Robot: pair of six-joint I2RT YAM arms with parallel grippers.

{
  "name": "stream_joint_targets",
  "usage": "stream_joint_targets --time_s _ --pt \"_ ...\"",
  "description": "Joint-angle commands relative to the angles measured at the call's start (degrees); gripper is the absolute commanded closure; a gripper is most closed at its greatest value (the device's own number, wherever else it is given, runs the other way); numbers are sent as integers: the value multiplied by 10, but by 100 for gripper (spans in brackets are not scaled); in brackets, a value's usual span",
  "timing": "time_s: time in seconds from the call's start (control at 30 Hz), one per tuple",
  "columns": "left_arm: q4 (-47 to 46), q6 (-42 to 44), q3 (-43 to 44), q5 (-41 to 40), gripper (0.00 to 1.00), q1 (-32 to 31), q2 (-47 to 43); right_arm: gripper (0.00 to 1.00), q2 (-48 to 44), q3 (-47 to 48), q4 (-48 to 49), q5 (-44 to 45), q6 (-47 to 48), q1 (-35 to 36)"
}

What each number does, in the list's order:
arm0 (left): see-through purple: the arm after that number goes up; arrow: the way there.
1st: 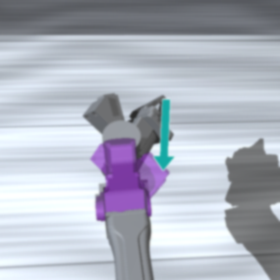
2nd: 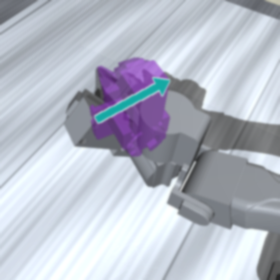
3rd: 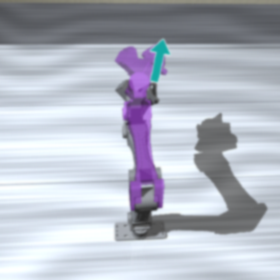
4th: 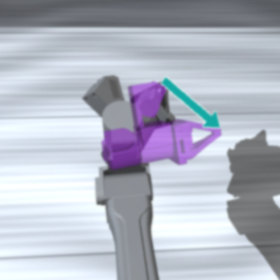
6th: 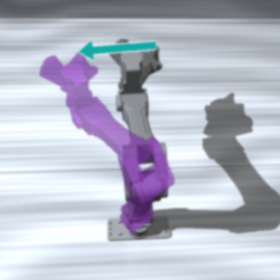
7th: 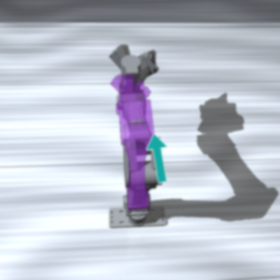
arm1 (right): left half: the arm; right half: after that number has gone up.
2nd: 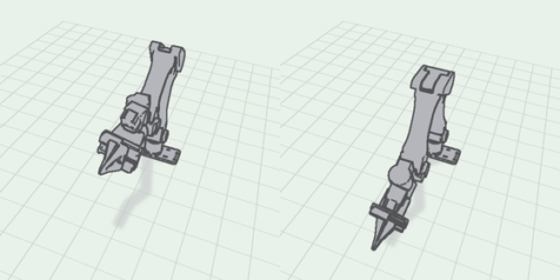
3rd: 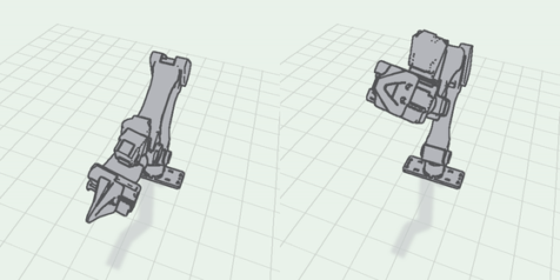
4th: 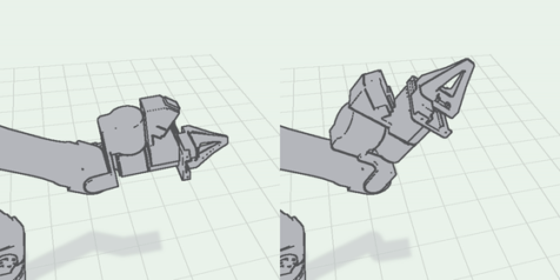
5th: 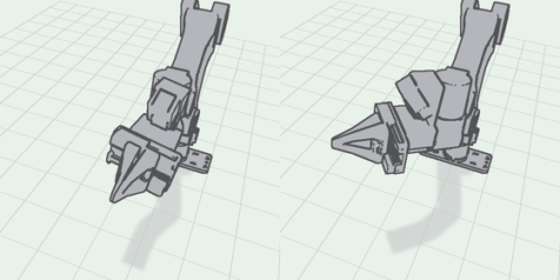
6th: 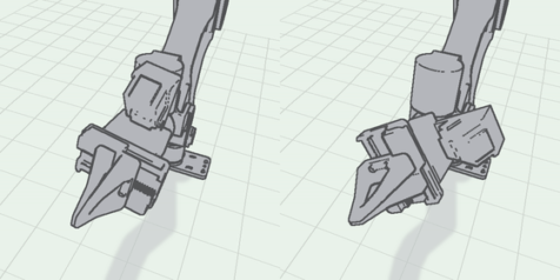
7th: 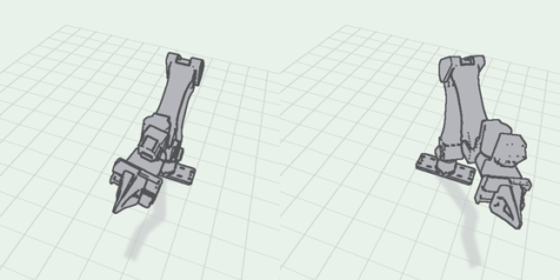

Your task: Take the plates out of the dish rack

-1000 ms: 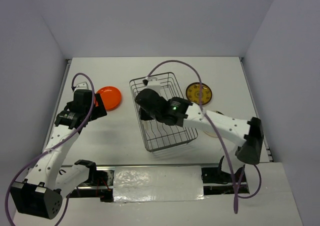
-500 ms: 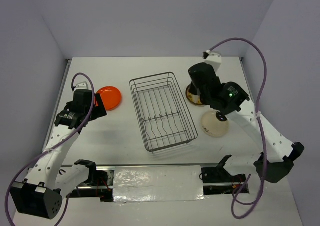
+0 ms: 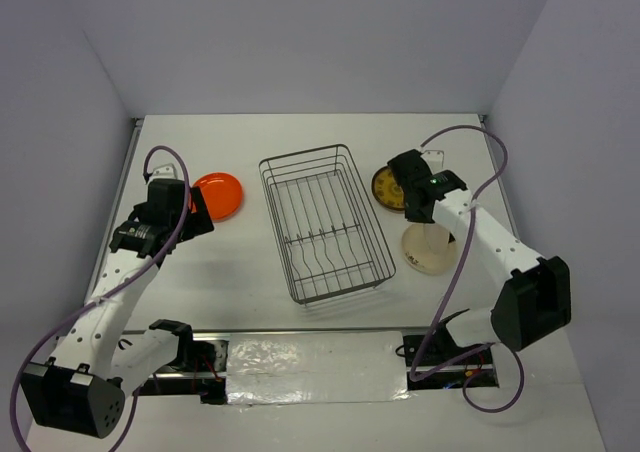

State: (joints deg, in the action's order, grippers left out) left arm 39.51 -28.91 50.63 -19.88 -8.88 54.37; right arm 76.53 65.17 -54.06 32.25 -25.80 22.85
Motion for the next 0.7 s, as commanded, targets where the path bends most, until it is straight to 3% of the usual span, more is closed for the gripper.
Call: stream_joint_targets --time_s 0.0,0.27,0.3,0.37,0.53,0.67 --pt "-6 -3 21 -2 0 -3 2 94 22 -8 60 -19 13 -4" --pt "-7 2 20 4 0 -3 6 87 73 -20 56 -3 -5 -4" --pt "-7 2 21 4 1 -3 6 72 68 -24 57 -4 -6 -4" --pt "-8 3 21 5 0 -3 7 32 59 -33 61 -14 -5 -4" --pt "-8 3 21 5 0 -3 9 3 20 -29 53 -30 -6 -3" --pt "-6 3 25 -3 0 -3 12 0 -19 0 38 -57 0 -4"
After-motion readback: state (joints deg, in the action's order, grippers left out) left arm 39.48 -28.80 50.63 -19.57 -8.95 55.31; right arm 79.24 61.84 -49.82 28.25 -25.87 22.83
